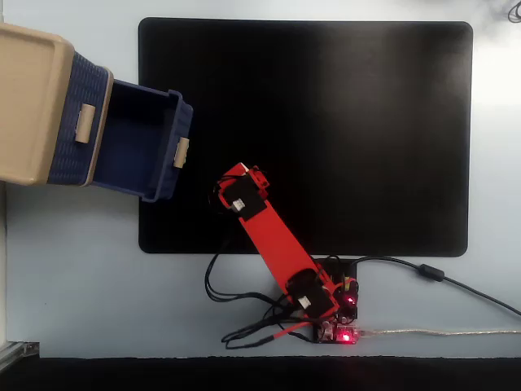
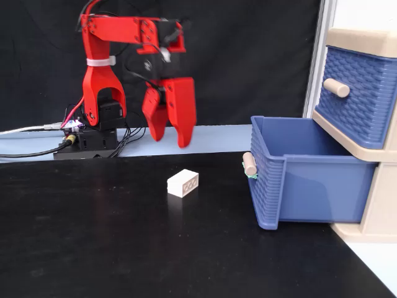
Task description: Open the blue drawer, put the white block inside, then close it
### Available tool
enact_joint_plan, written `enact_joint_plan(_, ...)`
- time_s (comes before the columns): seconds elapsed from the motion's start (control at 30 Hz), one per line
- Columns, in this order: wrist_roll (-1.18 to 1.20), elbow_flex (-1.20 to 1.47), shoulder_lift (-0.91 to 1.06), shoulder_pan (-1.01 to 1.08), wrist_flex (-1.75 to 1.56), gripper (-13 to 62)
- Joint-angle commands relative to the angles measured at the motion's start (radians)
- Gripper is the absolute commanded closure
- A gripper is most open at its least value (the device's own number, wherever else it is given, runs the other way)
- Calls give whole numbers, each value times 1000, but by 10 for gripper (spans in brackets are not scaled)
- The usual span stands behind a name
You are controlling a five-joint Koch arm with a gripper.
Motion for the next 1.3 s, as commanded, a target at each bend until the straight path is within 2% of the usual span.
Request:
enact_joint_plan(0.0, -5, -54, -26, 11, 3, 154)
enact_joint_plan(0.47, -11, -153, -232, 5, -9, 156)
enact_joint_plan(0.63, -37, -155, -270, 6, -18, 182)
enact_joint_plan(0.77, -63, -153, -275, 3, -26, 274)
enact_joint_plan(0.87, -87, -153, -273, 3, -23, 432)
enact_joint_plan(0.93, -98, -153, -265, 6, -15, 566)
enact_joint_plan(1.13, -137, -156, -225, 21, -12, 577)
enact_joint_plan(1.27, -258, -186, -43, 66, 46, 577)
